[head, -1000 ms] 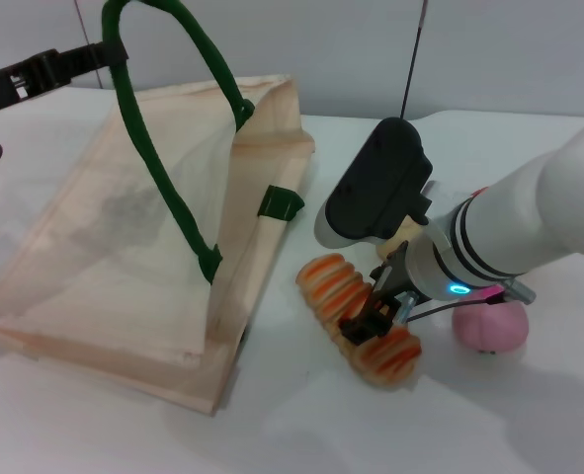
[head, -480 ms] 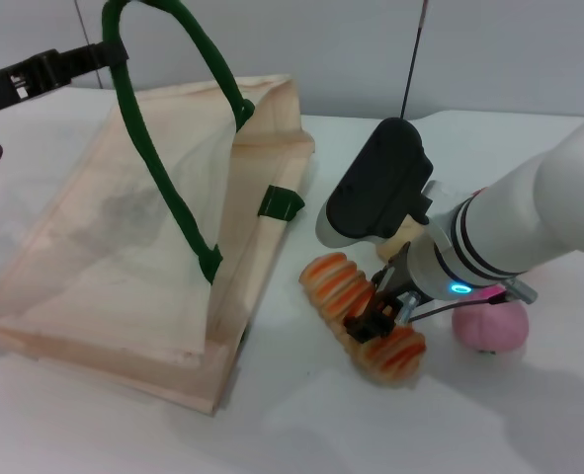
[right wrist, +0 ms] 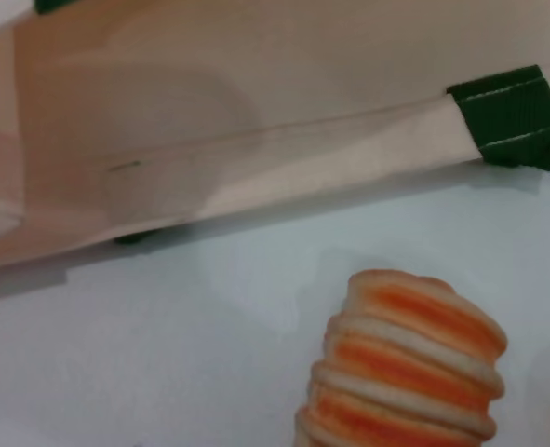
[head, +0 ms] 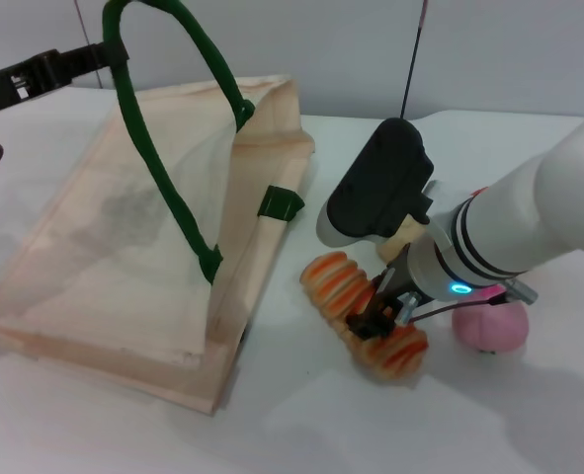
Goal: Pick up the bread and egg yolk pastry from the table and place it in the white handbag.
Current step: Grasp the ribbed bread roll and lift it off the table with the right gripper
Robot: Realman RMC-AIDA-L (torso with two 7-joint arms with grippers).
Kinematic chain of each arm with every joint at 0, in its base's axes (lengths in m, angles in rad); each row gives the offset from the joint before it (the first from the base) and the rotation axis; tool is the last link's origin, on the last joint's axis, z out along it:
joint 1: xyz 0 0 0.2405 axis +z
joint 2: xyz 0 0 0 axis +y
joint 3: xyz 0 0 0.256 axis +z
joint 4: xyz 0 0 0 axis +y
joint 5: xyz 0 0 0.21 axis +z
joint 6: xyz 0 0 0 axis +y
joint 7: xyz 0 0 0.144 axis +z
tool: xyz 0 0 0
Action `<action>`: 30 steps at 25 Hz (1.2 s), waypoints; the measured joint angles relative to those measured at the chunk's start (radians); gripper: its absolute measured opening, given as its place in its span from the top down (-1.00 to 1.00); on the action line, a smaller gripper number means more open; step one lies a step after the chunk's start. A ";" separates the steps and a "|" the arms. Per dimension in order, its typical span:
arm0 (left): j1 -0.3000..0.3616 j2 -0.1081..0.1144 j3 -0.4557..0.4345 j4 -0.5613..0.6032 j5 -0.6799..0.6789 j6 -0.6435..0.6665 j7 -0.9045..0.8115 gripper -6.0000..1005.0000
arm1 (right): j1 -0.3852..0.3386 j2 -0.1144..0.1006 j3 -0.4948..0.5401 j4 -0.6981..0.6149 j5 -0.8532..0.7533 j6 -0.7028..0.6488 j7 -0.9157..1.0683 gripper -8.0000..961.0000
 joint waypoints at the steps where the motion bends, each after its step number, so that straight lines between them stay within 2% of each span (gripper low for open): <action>1: 0.000 0.000 0.000 0.000 0.000 0.000 0.000 0.73 | 0.000 0.000 0.001 -0.001 0.000 0.000 0.000 -0.27; 9: 0.004 0.001 0.000 0.000 0.000 -0.001 -0.002 0.73 | -0.012 -0.004 0.010 -0.041 -0.002 0.002 -0.007 -0.11; 13: 0.006 0.001 0.000 0.000 0.000 -0.003 -0.002 0.73 | -0.022 -0.008 0.055 -0.062 -0.003 -0.001 -0.026 -0.05; 21: 0.007 0.004 0.000 0.003 0.000 -0.020 -0.005 0.73 | -0.120 -0.010 0.182 -0.205 -0.052 -0.066 -0.082 0.09; 26: 0.003 0.008 0.000 0.001 0.000 -0.047 -0.007 0.73 | -0.193 -0.011 0.240 -0.347 -0.115 -0.105 -0.089 0.15; 30: -0.016 0.008 0.003 0.000 0.000 -0.082 -0.008 0.73 | -0.196 -0.010 0.239 -0.388 -0.138 -0.108 -0.094 0.19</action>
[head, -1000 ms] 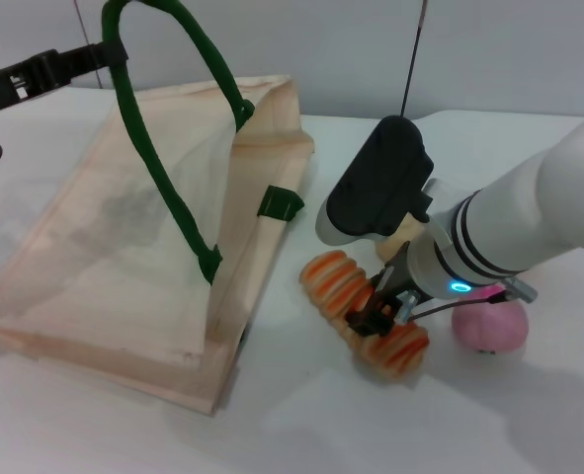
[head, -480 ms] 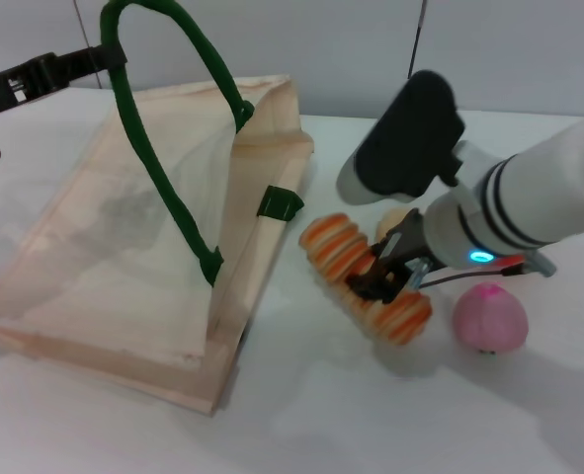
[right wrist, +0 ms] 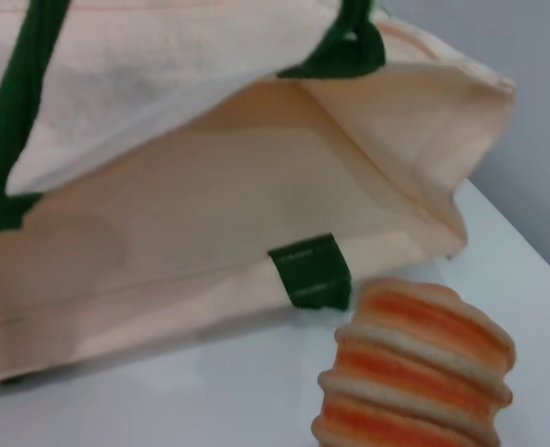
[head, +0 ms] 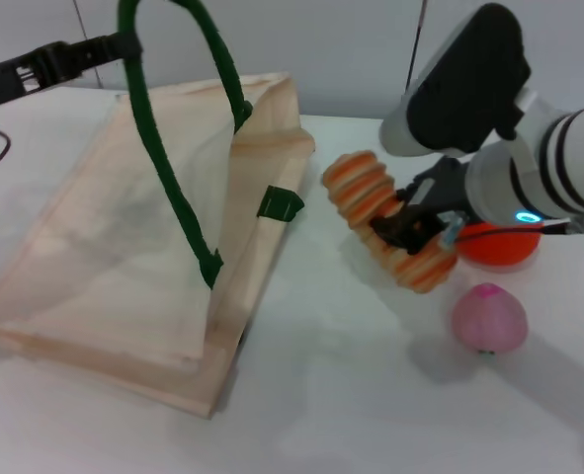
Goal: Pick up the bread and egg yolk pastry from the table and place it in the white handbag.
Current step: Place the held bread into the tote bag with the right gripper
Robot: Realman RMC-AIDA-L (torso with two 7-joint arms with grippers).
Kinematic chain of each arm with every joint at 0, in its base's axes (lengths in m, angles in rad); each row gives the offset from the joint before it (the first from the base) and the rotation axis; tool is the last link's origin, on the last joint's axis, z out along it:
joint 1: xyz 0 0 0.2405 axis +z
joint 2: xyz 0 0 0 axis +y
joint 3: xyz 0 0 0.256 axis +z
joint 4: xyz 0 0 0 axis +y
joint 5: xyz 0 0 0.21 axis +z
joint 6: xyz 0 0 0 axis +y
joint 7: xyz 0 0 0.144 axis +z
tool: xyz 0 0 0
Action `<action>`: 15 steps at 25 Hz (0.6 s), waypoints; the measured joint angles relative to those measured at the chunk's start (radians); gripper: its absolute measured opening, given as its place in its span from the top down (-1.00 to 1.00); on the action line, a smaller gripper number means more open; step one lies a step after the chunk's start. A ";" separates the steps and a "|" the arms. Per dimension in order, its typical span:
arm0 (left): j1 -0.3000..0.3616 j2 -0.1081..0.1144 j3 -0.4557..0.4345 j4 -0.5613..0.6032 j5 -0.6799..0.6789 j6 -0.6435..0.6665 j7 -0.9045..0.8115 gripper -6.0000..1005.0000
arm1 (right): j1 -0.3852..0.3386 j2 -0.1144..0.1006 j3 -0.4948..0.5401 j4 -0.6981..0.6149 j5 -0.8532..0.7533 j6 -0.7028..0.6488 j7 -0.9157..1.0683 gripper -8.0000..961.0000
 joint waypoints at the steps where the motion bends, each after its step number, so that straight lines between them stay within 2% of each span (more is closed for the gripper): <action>1: -0.008 0.000 0.002 0.000 0.000 -0.010 0.000 0.73 | 0.008 0.002 -0.008 0.000 -0.001 0.000 0.000 0.20; 11: -0.051 -0.004 0.000 0.001 0.000 -0.113 -0.013 0.73 | 0.164 0.009 -0.166 0.106 0.001 0.038 0.053 0.34; 15: -0.059 -0.003 -0.002 0.003 -0.003 -0.142 -0.018 0.73 | 0.200 0.009 -0.217 0.122 0.004 0.050 0.071 0.33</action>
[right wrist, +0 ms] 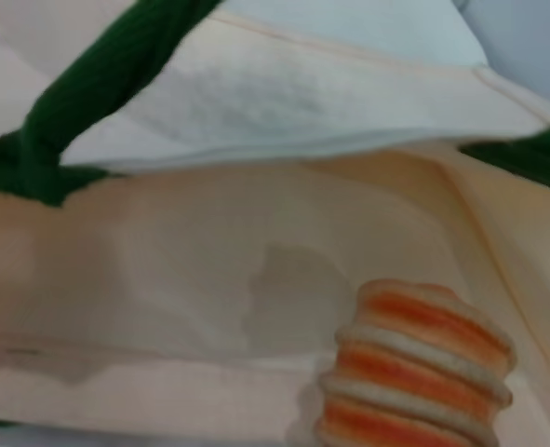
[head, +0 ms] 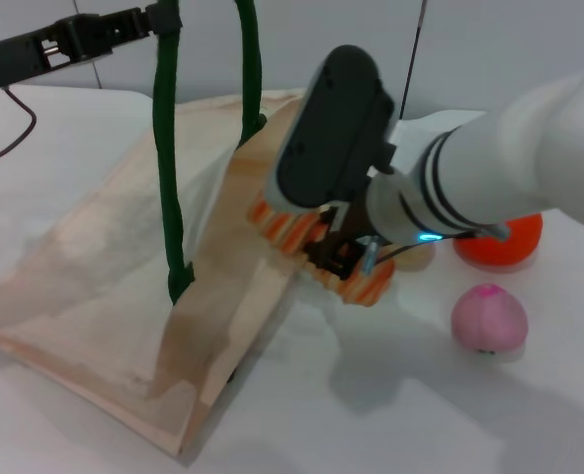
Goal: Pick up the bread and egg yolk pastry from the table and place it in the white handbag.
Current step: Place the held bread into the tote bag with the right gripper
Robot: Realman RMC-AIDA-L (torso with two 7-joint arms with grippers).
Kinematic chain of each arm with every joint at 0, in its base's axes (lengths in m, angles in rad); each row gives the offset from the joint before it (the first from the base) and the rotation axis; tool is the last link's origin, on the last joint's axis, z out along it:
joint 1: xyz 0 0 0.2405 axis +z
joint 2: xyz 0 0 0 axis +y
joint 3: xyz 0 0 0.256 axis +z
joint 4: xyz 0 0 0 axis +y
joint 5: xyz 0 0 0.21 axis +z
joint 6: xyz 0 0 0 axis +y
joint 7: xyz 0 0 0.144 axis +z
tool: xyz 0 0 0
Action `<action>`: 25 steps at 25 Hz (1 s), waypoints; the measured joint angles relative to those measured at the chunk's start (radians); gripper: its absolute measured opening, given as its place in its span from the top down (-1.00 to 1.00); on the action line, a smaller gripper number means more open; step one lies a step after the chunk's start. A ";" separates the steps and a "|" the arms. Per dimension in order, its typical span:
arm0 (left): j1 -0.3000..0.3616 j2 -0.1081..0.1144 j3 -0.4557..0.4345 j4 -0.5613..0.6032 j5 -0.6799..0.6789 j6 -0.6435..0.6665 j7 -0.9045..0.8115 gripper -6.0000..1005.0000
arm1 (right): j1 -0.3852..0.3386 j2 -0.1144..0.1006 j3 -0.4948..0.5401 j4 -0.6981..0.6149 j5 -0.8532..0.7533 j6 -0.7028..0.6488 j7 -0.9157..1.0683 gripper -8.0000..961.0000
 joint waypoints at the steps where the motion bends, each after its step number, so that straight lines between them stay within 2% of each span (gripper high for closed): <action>1: -0.001 0.000 0.000 0.001 0.000 -0.006 -0.002 0.73 | 0.007 0.000 -0.010 -0.004 0.000 0.002 0.001 0.33; 7: -0.018 0.002 0.008 -0.001 0.000 -0.013 -0.006 0.73 | 0.053 0.002 -0.100 -0.033 0.003 0.055 0.002 0.37; 12: -0.038 0.002 0.012 -0.003 0.009 -0.015 -0.010 0.73 | 0.094 0.003 -0.183 -0.013 -0.004 0.168 -0.007 0.38; 17: -0.056 0.000 0.014 -0.004 0.013 -0.044 -0.022 0.73 | 0.108 0.002 -0.253 0.001 -0.007 0.307 -0.056 0.39; 25: -0.066 -0.005 0.011 -0.004 0.009 -0.123 -0.022 0.73 | 0.104 0.002 -0.364 0.117 -0.008 0.610 -0.093 0.43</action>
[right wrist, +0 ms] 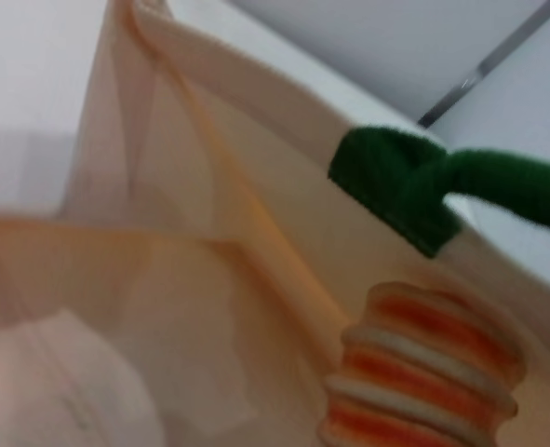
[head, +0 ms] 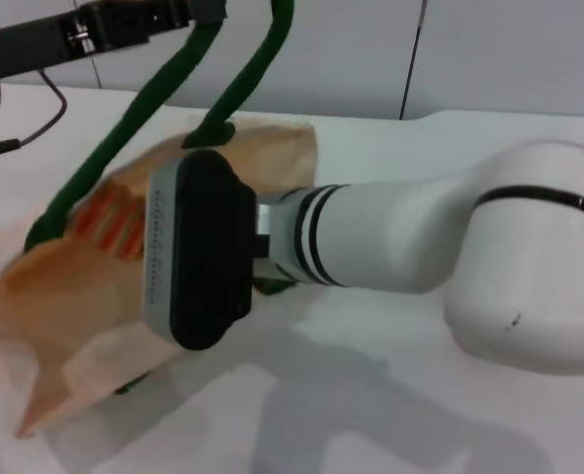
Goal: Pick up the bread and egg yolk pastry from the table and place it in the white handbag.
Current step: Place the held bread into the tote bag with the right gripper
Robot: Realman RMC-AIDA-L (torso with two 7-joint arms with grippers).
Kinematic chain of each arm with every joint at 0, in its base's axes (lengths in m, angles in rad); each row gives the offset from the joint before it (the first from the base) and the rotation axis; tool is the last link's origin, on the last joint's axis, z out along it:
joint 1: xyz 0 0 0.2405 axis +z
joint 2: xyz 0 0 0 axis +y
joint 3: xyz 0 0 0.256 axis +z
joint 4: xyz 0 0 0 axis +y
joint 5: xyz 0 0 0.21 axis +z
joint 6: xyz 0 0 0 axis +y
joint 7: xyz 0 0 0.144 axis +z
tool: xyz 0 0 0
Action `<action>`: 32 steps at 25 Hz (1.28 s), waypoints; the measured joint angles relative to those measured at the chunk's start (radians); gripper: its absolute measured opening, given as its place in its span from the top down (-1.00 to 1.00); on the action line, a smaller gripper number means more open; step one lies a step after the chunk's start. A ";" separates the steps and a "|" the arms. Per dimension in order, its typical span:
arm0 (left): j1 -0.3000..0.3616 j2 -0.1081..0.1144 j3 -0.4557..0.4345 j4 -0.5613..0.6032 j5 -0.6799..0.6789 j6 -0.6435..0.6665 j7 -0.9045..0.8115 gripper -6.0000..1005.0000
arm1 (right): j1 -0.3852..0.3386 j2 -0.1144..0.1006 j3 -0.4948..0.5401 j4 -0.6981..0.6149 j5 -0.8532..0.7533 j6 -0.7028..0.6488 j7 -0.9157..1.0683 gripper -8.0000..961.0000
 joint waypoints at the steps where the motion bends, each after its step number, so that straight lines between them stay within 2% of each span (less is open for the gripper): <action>1: 0.000 0.000 -0.003 0.000 -0.002 -0.013 -0.001 0.73 | -0.002 0.000 -0.007 0.019 0.000 0.038 -0.006 0.43; 6: 0.000 0.000 -0.010 0.004 -0.031 -0.077 -0.006 0.73 | 0.000 0.001 -0.024 0.122 0.003 0.160 -0.018 0.43; 13: 0.043 0.009 -0.010 0.007 -0.110 -0.111 -0.010 0.73 | -0.017 0.004 -0.014 0.225 0.011 0.299 -0.010 0.45; 18: 0.077 0.022 -0.011 0.008 -0.145 -0.110 -0.010 0.73 | -0.054 0.003 -0.009 0.238 0.012 0.377 -0.009 0.44; 23: 0.111 0.030 -0.029 0.008 -0.166 -0.100 -0.002 0.73 | -0.120 -0.002 -0.009 0.178 -0.011 0.447 -0.024 0.43; 26: 0.125 0.035 -0.045 0.008 -0.171 -0.084 0.001 0.73 | -0.164 -0.004 -0.001 0.131 -0.025 0.464 -0.048 -0.15; 32: 0.147 0.035 -0.061 0.008 -0.173 -0.016 0.002 0.73 | -0.252 -0.005 0.030 0.053 -0.028 0.475 -0.092 -0.62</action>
